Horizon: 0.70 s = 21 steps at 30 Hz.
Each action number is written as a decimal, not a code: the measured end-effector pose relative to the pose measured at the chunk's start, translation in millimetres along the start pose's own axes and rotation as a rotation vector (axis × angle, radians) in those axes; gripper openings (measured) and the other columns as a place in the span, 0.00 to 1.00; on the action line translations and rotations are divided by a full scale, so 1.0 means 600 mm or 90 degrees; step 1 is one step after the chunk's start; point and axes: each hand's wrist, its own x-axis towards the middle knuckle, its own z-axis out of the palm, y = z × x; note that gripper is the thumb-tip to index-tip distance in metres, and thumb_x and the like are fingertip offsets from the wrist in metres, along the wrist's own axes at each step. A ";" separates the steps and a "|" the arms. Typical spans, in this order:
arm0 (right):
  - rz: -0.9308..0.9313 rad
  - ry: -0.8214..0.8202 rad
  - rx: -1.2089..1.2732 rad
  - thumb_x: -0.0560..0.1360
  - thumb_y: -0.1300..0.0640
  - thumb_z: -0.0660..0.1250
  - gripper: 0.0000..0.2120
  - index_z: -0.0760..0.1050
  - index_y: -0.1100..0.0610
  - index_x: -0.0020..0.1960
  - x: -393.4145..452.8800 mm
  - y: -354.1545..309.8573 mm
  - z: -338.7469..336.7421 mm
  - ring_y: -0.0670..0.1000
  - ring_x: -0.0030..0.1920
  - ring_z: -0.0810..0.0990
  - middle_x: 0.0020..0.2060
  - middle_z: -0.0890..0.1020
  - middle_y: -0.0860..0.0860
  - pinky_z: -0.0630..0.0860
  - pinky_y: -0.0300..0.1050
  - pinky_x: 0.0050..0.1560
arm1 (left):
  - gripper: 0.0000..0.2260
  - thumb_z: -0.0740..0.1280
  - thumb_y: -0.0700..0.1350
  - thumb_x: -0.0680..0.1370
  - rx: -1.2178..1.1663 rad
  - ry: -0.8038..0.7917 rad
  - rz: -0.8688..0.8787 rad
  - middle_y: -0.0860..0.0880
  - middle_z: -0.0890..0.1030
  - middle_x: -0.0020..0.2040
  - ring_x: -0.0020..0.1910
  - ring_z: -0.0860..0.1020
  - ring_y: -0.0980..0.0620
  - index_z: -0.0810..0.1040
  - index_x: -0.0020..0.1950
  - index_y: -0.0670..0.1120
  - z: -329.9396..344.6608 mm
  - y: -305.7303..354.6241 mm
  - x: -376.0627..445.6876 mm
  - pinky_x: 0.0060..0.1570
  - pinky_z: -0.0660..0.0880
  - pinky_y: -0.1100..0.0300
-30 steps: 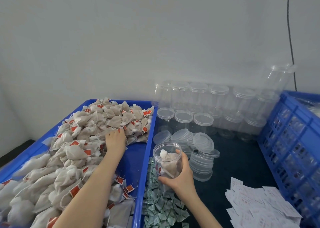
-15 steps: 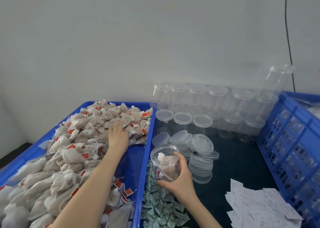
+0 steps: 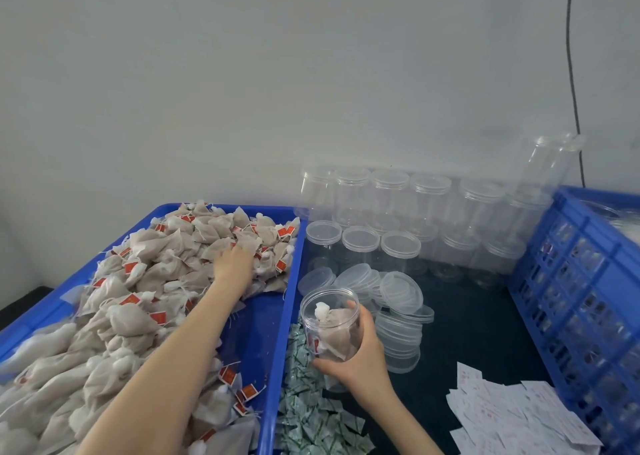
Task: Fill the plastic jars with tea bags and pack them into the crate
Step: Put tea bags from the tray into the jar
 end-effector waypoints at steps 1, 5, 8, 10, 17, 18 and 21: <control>-0.001 -0.001 0.000 0.53 0.50 0.83 0.47 0.64 0.38 0.67 0.000 -0.001 0.000 0.34 0.63 0.74 0.59 0.75 0.29 0.72 0.26 0.57 | 0.11 0.59 0.36 0.79 -0.049 0.020 -0.012 0.43 0.78 0.59 0.56 0.77 0.45 0.77 0.58 0.41 -0.012 -0.004 -0.003 0.51 0.74 0.56; -0.002 -0.004 0.004 0.54 0.50 0.82 0.46 0.64 0.37 0.66 -0.003 -0.008 0.002 0.32 0.62 0.73 0.59 0.74 0.27 0.71 0.24 0.54 | 0.11 0.62 0.34 0.76 -0.255 0.028 -0.053 0.45 0.81 0.52 0.49 0.80 0.45 0.82 0.49 0.44 -0.064 -0.025 -0.014 0.47 0.78 0.54; -0.007 -0.004 0.008 0.54 0.51 0.82 0.45 0.64 0.36 0.65 -0.007 -0.013 0.002 0.32 0.61 0.74 0.58 0.75 0.27 0.71 0.24 0.53 | 0.12 0.62 0.33 0.75 -0.334 0.014 -0.002 0.49 0.81 0.54 0.49 0.79 0.49 0.83 0.46 0.46 -0.110 -0.027 -0.026 0.49 0.75 0.58; -0.009 -0.004 0.011 0.55 0.53 0.81 0.44 0.65 0.37 0.65 -0.010 -0.015 0.002 0.34 0.61 0.74 0.58 0.75 0.29 0.72 0.25 0.54 | 0.11 0.63 0.35 0.75 -0.371 0.031 0.049 0.51 0.81 0.51 0.45 0.76 0.55 0.82 0.44 0.47 -0.145 -0.024 -0.043 0.45 0.71 0.63; -0.019 -0.004 0.009 0.55 0.51 0.81 0.45 0.64 0.39 0.67 -0.016 -0.023 -0.002 0.33 0.62 0.72 0.58 0.74 0.27 0.70 0.24 0.55 | 0.12 0.62 0.36 0.75 -0.502 -0.026 0.235 0.59 0.81 0.41 0.44 0.77 0.60 0.80 0.40 0.52 -0.250 -0.002 -0.137 0.44 0.71 0.65; -0.018 -0.002 0.010 0.55 0.51 0.81 0.45 0.64 0.38 0.67 -0.017 -0.024 -0.004 0.33 0.63 0.73 0.59 0.74 0.28 0.71 0.25 0.56 | 0.12 0.62 0.36 0.75 -0.493 -0.052 0.264 0.59 0.81 0.40 0.43 0.77 0.60 0.79 0.39 0.51 -0.260 0.005 -0.149 0.43 0.71 0.65; -0.022 0.012 0.011 0.55 0.50 0.81 0.45 0.64 0.37 0.67 -0.019 -0.027 -0.011 0.36 0.63 0.74 0.59 0.75 0.30 0.72 0.28 0.57 | 0.13 0.60 0.36 0.75 -0.419 -0.117 0.336 0.58 0.77 0.39 0.38 0.73 0.61 0.77 0.38 0.52 -0.268 0.035 -0.176 0.39 0.68 0.67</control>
